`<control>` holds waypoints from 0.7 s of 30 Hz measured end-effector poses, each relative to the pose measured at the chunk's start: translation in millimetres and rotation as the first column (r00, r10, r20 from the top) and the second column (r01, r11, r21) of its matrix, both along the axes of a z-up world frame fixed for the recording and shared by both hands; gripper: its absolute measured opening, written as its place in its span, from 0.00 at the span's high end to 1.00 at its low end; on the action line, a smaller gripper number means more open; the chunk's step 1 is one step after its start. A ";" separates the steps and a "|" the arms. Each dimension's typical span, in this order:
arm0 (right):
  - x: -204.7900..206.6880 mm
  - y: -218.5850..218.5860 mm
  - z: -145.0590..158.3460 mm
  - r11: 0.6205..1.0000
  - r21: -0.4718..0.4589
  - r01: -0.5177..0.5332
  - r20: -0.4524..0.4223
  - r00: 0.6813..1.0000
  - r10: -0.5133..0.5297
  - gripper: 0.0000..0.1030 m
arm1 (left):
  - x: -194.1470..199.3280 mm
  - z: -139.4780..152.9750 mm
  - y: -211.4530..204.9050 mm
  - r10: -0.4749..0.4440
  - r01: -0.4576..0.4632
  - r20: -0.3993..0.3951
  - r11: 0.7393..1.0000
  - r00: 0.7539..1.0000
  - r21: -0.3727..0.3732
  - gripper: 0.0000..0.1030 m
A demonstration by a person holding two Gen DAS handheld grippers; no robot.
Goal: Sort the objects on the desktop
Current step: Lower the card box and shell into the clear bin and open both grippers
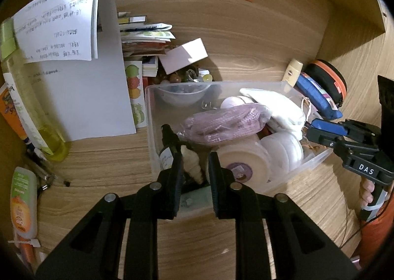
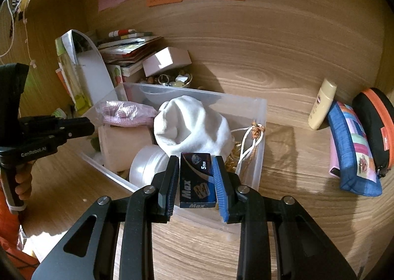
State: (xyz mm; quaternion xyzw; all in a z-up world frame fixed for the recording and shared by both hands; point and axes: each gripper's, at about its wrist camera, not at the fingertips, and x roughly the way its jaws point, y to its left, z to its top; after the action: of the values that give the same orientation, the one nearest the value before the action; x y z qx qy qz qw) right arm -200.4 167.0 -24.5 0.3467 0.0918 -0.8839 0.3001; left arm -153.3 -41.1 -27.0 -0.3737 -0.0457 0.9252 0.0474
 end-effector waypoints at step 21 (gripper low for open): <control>54.7 -6.8 30.1 1.000 0.018 0.001 -0.158 0.987 0.002 0.35 | 54.5 34.3 8.2 0.047 -0.052 -0.128 0.998 0.991 -0.037 0.41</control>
State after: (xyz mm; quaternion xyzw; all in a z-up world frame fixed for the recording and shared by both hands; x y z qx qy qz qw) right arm -145.7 160.2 5.6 0.2783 0.1234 -0.9077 0.2887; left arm -98.8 -32.9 7.4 -0.3136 -0.0335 0.9488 0.0196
